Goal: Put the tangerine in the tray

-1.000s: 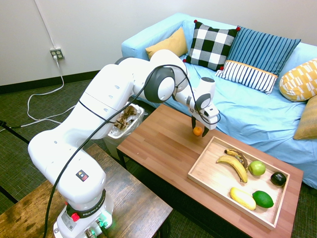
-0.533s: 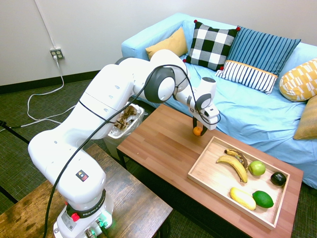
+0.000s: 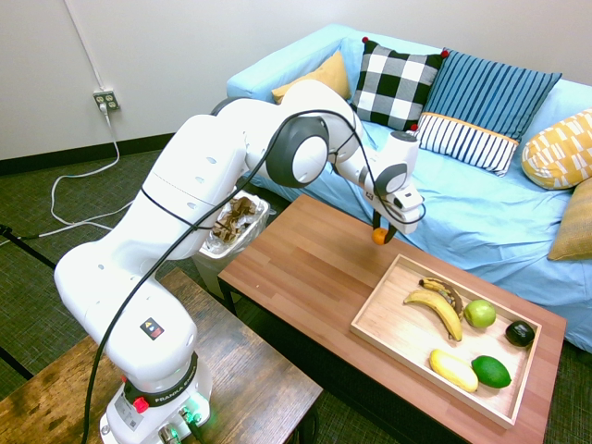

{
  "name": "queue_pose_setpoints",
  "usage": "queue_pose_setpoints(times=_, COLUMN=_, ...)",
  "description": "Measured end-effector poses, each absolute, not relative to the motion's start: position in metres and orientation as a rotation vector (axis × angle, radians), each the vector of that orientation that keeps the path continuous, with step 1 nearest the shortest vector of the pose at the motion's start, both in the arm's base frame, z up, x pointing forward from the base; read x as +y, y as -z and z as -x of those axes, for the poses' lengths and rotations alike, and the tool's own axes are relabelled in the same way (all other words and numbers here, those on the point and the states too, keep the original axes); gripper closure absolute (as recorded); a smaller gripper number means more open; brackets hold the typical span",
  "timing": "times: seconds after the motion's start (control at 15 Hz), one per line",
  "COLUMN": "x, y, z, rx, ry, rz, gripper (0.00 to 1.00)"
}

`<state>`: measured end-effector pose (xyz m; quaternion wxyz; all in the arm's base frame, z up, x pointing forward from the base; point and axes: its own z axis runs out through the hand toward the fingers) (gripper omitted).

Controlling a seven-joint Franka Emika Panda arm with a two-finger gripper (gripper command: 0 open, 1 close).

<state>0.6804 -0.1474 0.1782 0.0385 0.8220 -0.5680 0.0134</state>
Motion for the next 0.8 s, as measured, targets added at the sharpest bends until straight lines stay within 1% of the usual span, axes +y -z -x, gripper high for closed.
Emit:
queue_pose_setpoints(times=0.13, x=-0.202, y=-0.188, z=-0.648, rx=-1.796, ry=-0.017, rz=-2.450, gripper=1.00)
queue_pose_setpoints(times=0.33, x=-0.262, y=-0.171, z=-0.585, rx=-1.842, ry=0.067, rz=-2.355, gripper=1.00)
queue_pose_setpoints(times=0.53, x=-0.269, y=-0.133, z=-0.539, rx=-1.842, ry=0.130, rz=-2.315, gripper=1.00)
queue_pose_setpoints(times=0.67, x=-0.259, y=-0.115, z=-0.524, rx=-1.824, ry=0.158, rz=-2.315, gripper=1.00)
queue_pose_setpoints(times=0.8, x=-0.251, y=-0.105, z=-0.521, rx=-1.806, ry=0.173, rz=-2.319, gripper=1.00)
